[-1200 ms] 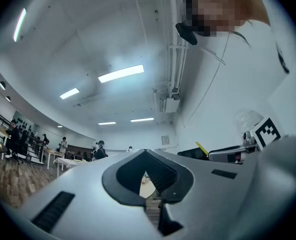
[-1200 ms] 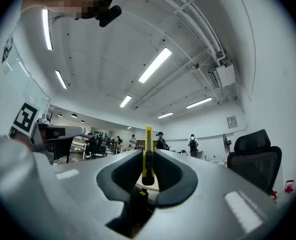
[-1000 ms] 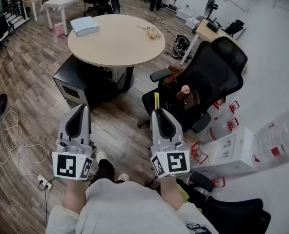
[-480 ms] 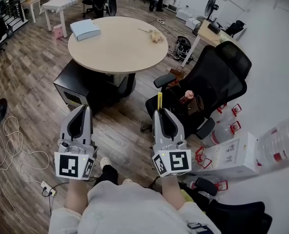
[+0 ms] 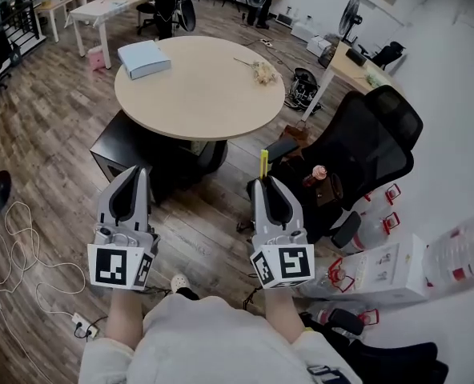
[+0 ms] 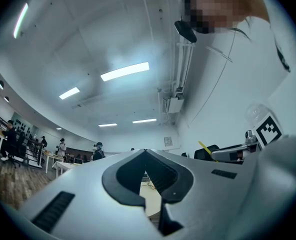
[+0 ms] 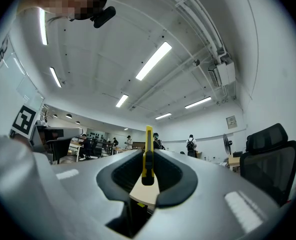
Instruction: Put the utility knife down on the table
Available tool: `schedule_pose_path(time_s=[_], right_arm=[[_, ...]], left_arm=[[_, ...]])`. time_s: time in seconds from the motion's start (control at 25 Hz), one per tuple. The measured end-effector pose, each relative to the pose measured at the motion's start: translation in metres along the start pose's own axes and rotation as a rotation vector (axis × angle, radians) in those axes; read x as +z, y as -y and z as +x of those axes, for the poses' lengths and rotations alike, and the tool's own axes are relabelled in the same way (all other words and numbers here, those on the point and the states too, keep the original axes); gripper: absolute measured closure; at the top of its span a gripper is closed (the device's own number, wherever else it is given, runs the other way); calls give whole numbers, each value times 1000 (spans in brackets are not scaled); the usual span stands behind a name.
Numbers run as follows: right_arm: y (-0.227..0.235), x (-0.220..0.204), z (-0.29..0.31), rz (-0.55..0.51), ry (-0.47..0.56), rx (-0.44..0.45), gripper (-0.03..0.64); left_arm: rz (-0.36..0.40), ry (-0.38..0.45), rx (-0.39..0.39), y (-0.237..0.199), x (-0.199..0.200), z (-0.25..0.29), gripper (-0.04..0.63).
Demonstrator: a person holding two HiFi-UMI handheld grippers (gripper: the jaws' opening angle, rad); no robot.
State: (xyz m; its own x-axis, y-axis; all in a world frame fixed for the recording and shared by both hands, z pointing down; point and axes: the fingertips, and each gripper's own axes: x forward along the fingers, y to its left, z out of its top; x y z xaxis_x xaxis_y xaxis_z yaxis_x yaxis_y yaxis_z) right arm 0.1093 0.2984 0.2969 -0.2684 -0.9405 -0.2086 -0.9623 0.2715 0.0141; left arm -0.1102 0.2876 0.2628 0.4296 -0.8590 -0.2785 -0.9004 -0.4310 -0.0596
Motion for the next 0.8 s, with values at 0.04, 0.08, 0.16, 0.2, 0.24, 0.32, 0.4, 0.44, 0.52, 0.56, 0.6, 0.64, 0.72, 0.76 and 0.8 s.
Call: schedule_pose_path(time_s=[0.04, 0.08, 0.16, 0.2, 0.24, 0.32, 0.4, 0.44, 0.52, 0.56, 0.6, 0.64, 0.72, 0.76, 0.8], right_arm=[[-1, -1, 7, -1, 2, -2, 543], [-2, -2, 14, -1, 4, -4, 543], [-3, -5, 27, 3, 8, -10, 543], [-4, -6, 33, 6, 9, -13, 543], [-6, -7, 39, 8, 10, -15, 543], [-11, -10, 51, 7, 12, -19, 543], [-17, -11, 61, 4, 13, -23, 543], [-20, -12, 64, 4, 15, -26, 543], [-26, -14, 71, 0, 16, -31, 543], [-28, -14, 74, -3, 15, -32, 543], [-29, -15, 78, -7, 14, -34, 543], [-29, -15, 81, -10, 11, -37, 543], [-30, -16, 86, -17, 1, -42, 543], [-30, -18, 88, -19, -5, -43, 543], [-31, -19, 90, -20, -9, -43, 543]], left_arm=[[3, 1, -3, -6, -1, 5, 588], [6, 1, -6, -11, -2, 11, 588], [6, 4, -16, -20, -4, 21, 588], [6, 7, -20, -25, -4, 25, 588], [9, 9, -25, -29, -5, 28, 588], [17, 12, -34, -39, -6, 34, 588], [22, 11, -42, -49, -9, 37, 588], [21, 10, -45, -54, -11, 37, 588], [17, 7, -45, -65, -15, 38, 588], [13, 7, -43, -70, -17, 39, 588], [7, 7, -42, -74, -18, 41, 588], [-1, 8, -42, -78, -20, 44, 588], [-15, 6, -49, -82, -24, 48, 588], [-20, 3, -51, -83, -27, 48, 588], [-24, 2, -50, -85, -29, 49, 588]])
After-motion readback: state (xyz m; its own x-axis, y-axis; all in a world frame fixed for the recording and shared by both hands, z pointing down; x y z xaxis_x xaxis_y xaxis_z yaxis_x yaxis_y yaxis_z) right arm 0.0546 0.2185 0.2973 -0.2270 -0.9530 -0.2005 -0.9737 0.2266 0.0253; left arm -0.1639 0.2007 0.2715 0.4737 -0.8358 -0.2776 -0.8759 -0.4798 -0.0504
